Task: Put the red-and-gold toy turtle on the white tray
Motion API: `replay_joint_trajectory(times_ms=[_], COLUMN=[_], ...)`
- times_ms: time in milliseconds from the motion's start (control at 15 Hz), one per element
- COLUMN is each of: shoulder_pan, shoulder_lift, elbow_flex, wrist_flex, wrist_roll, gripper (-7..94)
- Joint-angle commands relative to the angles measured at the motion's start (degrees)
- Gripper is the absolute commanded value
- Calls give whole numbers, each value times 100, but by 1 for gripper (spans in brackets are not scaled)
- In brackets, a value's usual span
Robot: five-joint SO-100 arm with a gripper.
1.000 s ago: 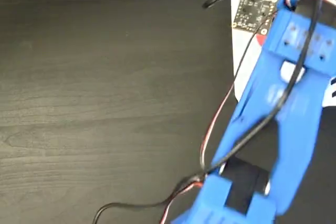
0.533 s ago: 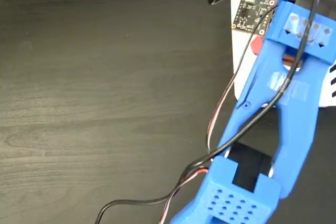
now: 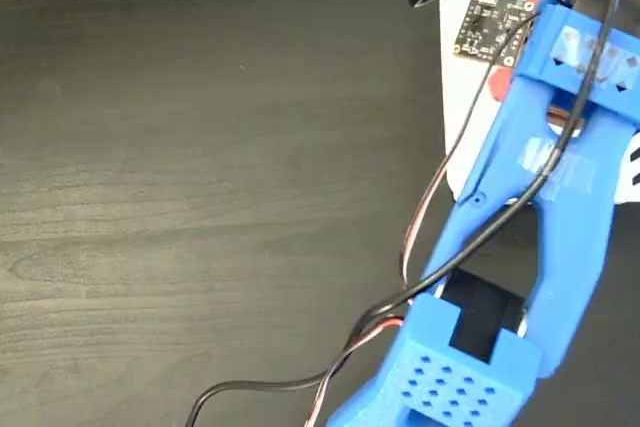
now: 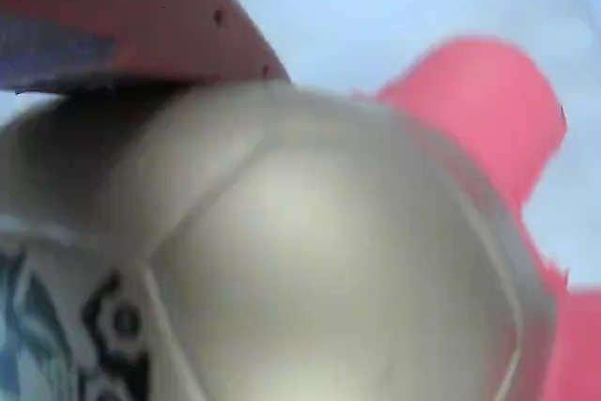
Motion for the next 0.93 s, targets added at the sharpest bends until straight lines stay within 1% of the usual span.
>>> replay_joint_trajectory(times_ms=[0,133,200,800,867], shoulder_pan=[9,-18,-18,-44,-44], shoulder_lift=[299,316,316,439,501], elbow_flex=[9,44,53,229,44], wrist_flex=[-26,-26,-26,-44,158], wrist_roll=[-79,-97,-97,-132,-114], gripper=[52,54,58,59,57])
